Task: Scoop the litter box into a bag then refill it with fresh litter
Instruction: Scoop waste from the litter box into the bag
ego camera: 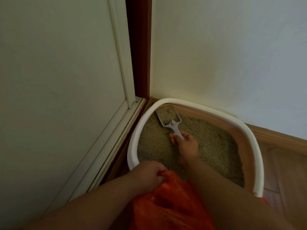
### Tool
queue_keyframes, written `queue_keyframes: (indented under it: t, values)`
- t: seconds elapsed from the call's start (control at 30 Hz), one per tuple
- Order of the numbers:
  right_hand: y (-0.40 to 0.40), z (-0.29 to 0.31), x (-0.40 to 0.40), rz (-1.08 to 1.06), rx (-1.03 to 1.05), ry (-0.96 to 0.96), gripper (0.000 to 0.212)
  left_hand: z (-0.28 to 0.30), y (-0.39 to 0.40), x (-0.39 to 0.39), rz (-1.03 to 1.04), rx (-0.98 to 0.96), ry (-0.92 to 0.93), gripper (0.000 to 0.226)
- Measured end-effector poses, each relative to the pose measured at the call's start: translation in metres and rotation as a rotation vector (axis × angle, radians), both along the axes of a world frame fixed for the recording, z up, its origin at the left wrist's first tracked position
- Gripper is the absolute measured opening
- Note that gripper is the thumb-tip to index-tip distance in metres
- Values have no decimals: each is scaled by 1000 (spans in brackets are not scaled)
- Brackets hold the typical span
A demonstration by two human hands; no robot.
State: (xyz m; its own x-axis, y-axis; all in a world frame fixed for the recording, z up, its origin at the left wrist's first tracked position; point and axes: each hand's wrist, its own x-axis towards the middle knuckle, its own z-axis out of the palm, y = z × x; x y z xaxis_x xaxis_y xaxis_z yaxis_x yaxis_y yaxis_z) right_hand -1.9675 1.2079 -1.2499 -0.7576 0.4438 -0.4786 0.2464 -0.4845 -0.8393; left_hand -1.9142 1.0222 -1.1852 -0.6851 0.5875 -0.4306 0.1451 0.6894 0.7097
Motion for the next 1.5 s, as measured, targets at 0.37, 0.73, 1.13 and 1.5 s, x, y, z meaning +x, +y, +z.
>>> queue_keyframes:
  t: [0.37,0.73,1.13,1.5]
  values:
    - [36,38,47,149,189,13,31,1,1,1,28,-4,-20,18]
    - [99,86,121,314,412,-34,28,17,1,17,71,48,78,26]
    - [128,119,180,342,421,-44,31,64,10,37,-108,-56,180,31]
    - [158,173,205,659,638,65,28,70,14,44,-421,-248,135,137]
